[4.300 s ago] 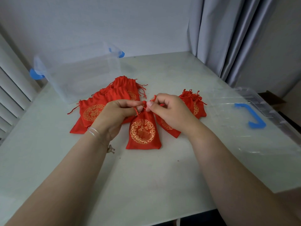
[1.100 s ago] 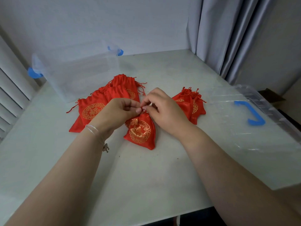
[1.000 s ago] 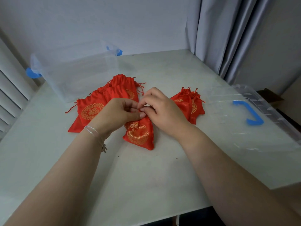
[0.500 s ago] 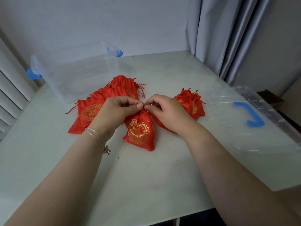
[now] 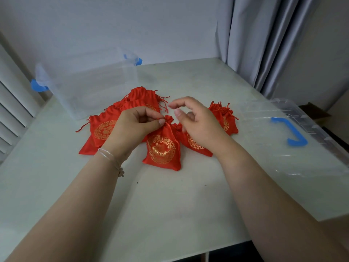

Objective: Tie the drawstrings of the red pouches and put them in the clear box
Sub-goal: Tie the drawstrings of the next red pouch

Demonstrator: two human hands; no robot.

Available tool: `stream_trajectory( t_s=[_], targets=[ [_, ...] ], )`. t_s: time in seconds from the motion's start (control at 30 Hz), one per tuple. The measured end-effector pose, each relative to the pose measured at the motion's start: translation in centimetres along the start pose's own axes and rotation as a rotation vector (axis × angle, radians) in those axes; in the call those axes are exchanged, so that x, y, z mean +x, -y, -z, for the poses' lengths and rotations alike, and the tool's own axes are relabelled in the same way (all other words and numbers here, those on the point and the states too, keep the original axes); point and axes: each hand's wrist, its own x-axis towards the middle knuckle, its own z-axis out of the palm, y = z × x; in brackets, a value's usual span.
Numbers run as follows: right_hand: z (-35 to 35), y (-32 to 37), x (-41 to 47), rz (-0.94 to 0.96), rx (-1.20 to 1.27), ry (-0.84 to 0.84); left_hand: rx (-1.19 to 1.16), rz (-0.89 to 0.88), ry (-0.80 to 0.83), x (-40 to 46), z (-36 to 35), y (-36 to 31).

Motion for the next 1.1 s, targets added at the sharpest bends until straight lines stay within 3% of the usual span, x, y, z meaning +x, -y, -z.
stream_trajectory(
  t_s=[0.1, 0.33, 0.77, 0.87, 1.0, 1.1],
  targets=[
    [-0.9, -0.2, -0.1, -0.147, 0.090, 0.194, 0.059, -0.070, 0.042, -0.1, 0.0, 0.1],
    [-0.8, -0.5, 0.2, -0.185, -0.010, 0.145, 0.118, -0.074, 0.019, 0.0, -0.3, 0.4],
    [-1.3, 0.1, -0.3, 0.008, -0.334, 0.102, 0.302, -0.084, -0.095, 0.4, -1.0, 1.2],
    [-1.6, 0.0, -0.2, -0.008, -0.241, 0.056, 0.391, -0.151, -0.163, 0.2, -0.8, 1.4],
    [-1.5, -0.1, 0.2, -0.207, 0.023, -0.039, 0.389, -0.298, -0.221, -0.2, -1.3, 1.2],
    [-0.9, -0.3, 0.3, -0.332, 0.317, 0.033, 0.412, -0.436, -0.197, -0.1, -1.2, 1.3]
  ],
)
